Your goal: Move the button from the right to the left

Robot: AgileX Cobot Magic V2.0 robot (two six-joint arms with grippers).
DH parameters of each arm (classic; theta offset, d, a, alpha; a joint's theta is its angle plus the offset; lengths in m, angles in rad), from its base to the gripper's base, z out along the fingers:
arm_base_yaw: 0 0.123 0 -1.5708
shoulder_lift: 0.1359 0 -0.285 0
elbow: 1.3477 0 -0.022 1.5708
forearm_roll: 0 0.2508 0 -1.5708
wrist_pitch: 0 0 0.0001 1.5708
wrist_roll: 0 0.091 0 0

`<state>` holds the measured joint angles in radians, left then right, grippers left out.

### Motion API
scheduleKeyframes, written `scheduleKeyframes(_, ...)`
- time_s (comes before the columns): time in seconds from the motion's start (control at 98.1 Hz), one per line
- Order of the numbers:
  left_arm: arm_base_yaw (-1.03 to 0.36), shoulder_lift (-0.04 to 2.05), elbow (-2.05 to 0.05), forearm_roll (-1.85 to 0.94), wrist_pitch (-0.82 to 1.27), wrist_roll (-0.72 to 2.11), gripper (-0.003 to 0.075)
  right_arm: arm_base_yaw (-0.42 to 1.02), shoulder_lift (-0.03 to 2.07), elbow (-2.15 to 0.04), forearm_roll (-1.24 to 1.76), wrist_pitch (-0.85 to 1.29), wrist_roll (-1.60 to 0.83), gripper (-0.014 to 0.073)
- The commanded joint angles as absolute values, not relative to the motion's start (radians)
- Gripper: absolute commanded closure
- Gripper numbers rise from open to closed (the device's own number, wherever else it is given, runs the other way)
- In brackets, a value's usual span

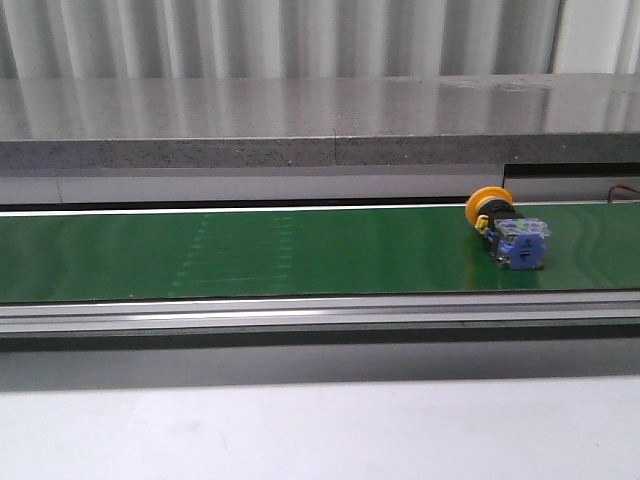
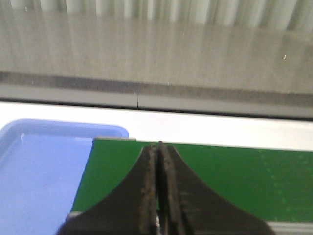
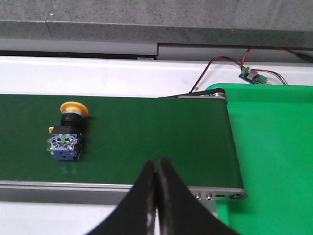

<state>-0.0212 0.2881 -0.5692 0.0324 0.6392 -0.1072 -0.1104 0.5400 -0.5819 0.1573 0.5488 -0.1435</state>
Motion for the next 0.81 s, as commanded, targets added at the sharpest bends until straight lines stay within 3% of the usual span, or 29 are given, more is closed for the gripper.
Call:
scheduleKeyframes(0.0, -0.019, 0.398, -0.670, 0.020, 0.708, -0.115, 0.0740, -0.109, 0.540, -0.606, 0.158, 0.483, -0.154, 0.0661)
scheduleKeyframes(0.326, -0.019, 0.588, -0.735, 0.014, 0.806, -0.111, 0.0740, -0.109, 0.540, -0.606, 0.158, 0.483, -0.154, 0.0661)
scheduleKeyframes(0.795, -0.019, 0.602, -0.735, 0.019, 0.831, -0.111, 0.0740, -0.109, 0.540, -0.606, 0.158, 0.483, -0.154, 0.0661)
